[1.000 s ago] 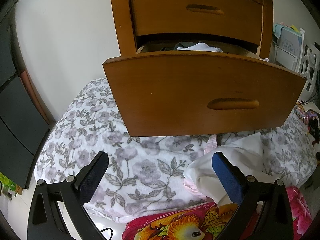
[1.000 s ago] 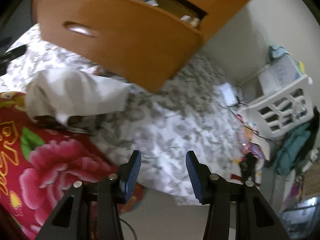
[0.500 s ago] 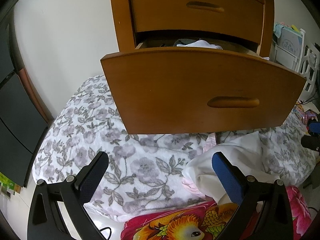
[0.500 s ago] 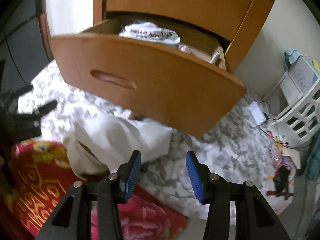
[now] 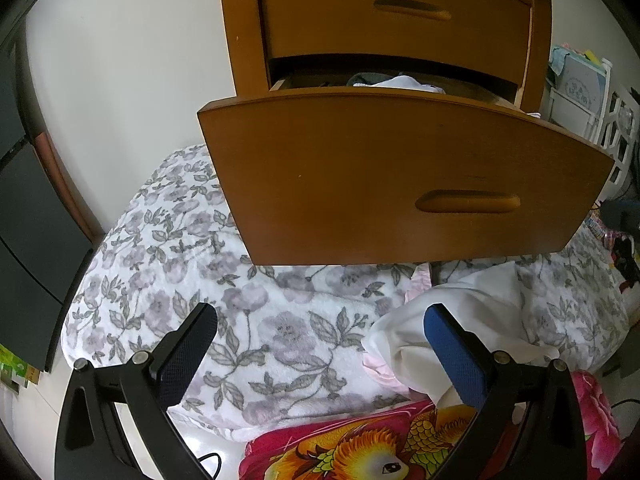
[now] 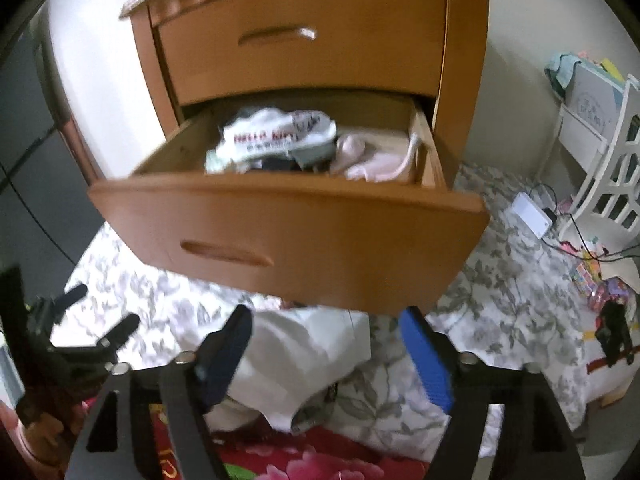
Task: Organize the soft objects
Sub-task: 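Move the right tool back into the drawer toward the pink socks, then grasp the pink sock with the right tool, then lift the pink sock up out of the drawer with the right tool, then lower the pink sock onto the white cloth and open the right tool, then move the right tool back toward the drawer's Hello Kitty cloth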
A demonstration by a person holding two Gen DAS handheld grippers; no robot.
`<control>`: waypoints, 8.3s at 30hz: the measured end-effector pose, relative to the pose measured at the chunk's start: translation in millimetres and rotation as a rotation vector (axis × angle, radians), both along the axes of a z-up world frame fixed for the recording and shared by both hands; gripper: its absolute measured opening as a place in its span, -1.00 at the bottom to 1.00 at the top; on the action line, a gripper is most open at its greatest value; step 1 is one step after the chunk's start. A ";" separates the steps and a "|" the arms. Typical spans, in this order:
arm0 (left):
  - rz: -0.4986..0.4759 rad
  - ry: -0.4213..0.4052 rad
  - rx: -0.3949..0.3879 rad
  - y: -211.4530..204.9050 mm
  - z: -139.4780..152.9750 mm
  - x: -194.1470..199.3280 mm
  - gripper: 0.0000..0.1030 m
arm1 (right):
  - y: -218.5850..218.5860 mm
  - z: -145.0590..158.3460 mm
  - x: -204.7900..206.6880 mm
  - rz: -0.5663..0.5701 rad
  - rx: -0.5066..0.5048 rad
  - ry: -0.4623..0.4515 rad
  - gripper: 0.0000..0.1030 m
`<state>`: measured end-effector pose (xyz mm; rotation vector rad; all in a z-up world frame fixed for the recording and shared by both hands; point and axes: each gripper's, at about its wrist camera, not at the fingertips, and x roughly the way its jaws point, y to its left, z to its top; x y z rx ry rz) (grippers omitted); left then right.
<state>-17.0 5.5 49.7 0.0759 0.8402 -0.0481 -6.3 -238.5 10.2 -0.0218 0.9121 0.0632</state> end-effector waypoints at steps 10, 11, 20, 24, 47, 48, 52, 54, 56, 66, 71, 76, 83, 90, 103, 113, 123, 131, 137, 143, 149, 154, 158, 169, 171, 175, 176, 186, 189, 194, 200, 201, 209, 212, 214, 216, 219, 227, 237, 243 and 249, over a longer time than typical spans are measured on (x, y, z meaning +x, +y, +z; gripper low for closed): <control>0.000 0.016 -0.011 1.0 -2.3 3.6 0.99 | -5.7 35.5 12.0 0.028 0.027 -0.110 1.00; 0.000 0.020 -0.014 1.2 -2.7 4.3 1.00 | -7.7 42.1 17.9 0.026 0.021 -0.123 1.00; 0.000 0.035 -0.022 1.6 -5.2 8.3 0.99 | -37.2 58.7 83.6 -0.017 -0.024 -0.107 0.83; -0.001 0.046 -0.030 2.3 -6.5 10.9 0.99 | -50.7 45.3 110.8 -0.048 -0.005 -0.023 0.47; -0.004 0.075 -0.062 6.2 -11.3 17.2 0.99 | -67.7 4.8 179.3 -0.146 -0.010 0.156 -0.75; -0.004 0.075 -0.062 6.1 -11.8 17.4 0.99 | -69.2 4.1 179.7 -0.153 -0.006 0.156 -0.82; -0.004 0.075 -0.062 6.3 -11.8 17.4 0.99 | -71.6 2.5 178.9 -0.156 -0.008 0.156 -0.90; -0.003 0.076 -0.062 6.5 -12.0 17.3 0.99 | -71.7 4.1 175.8 -0.152 -0.006 0.141 -0.90; -0.003 0.074 -0.061 6.6 -11.7 16.4 0.99 | -70.9 8.0 171.8 -0.146 0.004 0.121 -0.90; 0.004 0.068 -0.060 7.3 -9.7 14.0 0.99 | -59.2 50.4 133.4 -0.099 0.033 0.000 -0.90; 0.004 0.060 -0.051 6.1 -8.9 13.7 0.99 | -51.5 77.9 111.7 -0.071 0.036 -0.074 -0.90; 0.007 0.057 -0.049 6.6 -8.4 13.3 0.99 | -44.4 100.9 90.1 -0.042 0.049 -0.134 -0.90; 0.008 0.053 -0.037 5.5 -8.1 12.8 0.99 | -36.4 126.2 60.2 0.001 0.066 -0.205 -0.90; 0.011 0.051 -0.031 5.2 -7.7 12.2 1.00 | -31.3 150.8 32.6 0.032 0.079 -0.281 -0.90; 0.011 0.042 -0.017 5.2 -5.7 11.2 1.00 | -10.5 200.4 -23.1 0.137 0.074 -0.430 -0.90; 0.014 0.028 -0.009 4.2 -3.7 8.1 0.99 | 18.5 216.6 -55.8 0.259 0.046 -0.471 -0.90; 0.016 0.022 -0.010 4.7 -3.2 7.1 1.00 | 37.8 192.6 -57.0 0.335 0.038 -0.378 -0.90; 0.017 0.024 -0.013 5.1 -2.5 8.1 0.99 | 53.4 162.3 -47.4 0.380 0.035 -0.280 -0.90; 0.017 0.024 -0.015 4.6 -2.0 9.1 0.99 | 62.9 141.7 -32.0 0.392 0.043 -0.219 -0.90; 0.020 0.027 -0.021 4.8 -2.4 9.4 0.99 | 83.9 105.3 -12.6 0.422 0.002 -0.120 -0.90; 0.020 0.031 -0.028 5.2 -3.5 9.8 0.99 | 87.7 58.5 3.7 0.393 -0.045 -0.011 -0.90; 0.021 0.032 -0.034 6.4 -4.3 9.7 0.99 | 88.0 23.0 14.1 0.380 -0.065 0.078 -0.90; 0.022 0.033 -0.036 6.9 -4.7 9.7 0.99 | 85.6 -1.0 22.6 0.355 -0.056 0.146 -0.88; 0.023 0.035 -0.038 6.4 -5.7 9.8 0.99 | 84.4 -31.8 28.2 0.333 -0.021 0.242 -0.83; 0.022 0.034 -0.038 6.2 -5.8 10.0 0.99 | 85.3 -30.6 27.6 0.334 -0.023 0.241 -0.83; 0.023 0.035 -0.038 6.5 -5.8 9.8 0.99 | 85.3 -28.1 26.9 0.332 -0.023 0.240 -0.69; 0.023 0.035 -0.039 6.5 -5.8 9.8 1.00 | 84.7 -28.2 27.2 0.329 -0.017 0.243 -0.61; 0.023 0.035 -0.039 6.5 -5.8 9.8 1.00 | 79.5 -20.0 26.7 0.308 -0.037 0.225 0.14; 0.023 0.035 -0.038 6.7 -5.7 9.8 1.00 | 77.8 -17.3 26.8 0.300 -0.044 0.222 0.36; 0.023 0.035 -0.039 6.7 -5.7 9.9 1.00 | 72.1 -16.9 26.9 0.279 -0.061 0.227 0.59; 0.022 0.035 -0.038 6.8 -5.7 9.9 1.00 | 63.0 -16.8 27.8 0.248 -0.067 0.223 0.84; 0.022 0.035 -0.038 6.4 -5.9 10.3 1.00 | 61.8 -16.4 27.6 0.244 -0.069 0.221 0.90; 0.023 0.035 -0.038 6.8 -5.6 10.0 1.00 | 47.8 -11.9 29.9 0.195 -0.049 0.198 1.00; 0.023 0.036 -0.038 6.8 -5.6 10.0 1.00 | 44.2 -10.6 30.3 0.183 -0.039 0.189 1.00; 0.023 0.035 -0.038 6.5 -5.7 10.2 1.00 | 42.7 -9.5 30.0 0.182 -0.032 0.183 1.00; 0.023 0.032 -0.037 7.0 -5.8 8.8 1.00 | 41.8 -7.8 28.9 0.182 -0.027 0.173 1.00; 0.023 0.021 -0.035 7.8 -5.5 6.1 1.00 | 39.7 -4.1 27.7 0.181 -0.015 0.155 1.00; 0.021 0.001 -0.047 9.7 -1.4 3.6 1.00 | 35.4 13.2 23.9 0.183 -0.005 0.101 1.00; 0.026 -0.010 -0.080 14.5 5.4 8.2 1.00 | 28.9 63.6 22.8 0.193 0.019 -0.019 1.00; 0.029 -0.067 -0.084 15.2 16.4 14.5 1.00 | 24.1 94.2 35.0 0.172 0.007 -0.092 1.00; 0.017 -0.126 -0.062 10.2 21.6 14.8 1.00 | 21.2 115.2 59.7 0.142 0.013 -0.112 1.00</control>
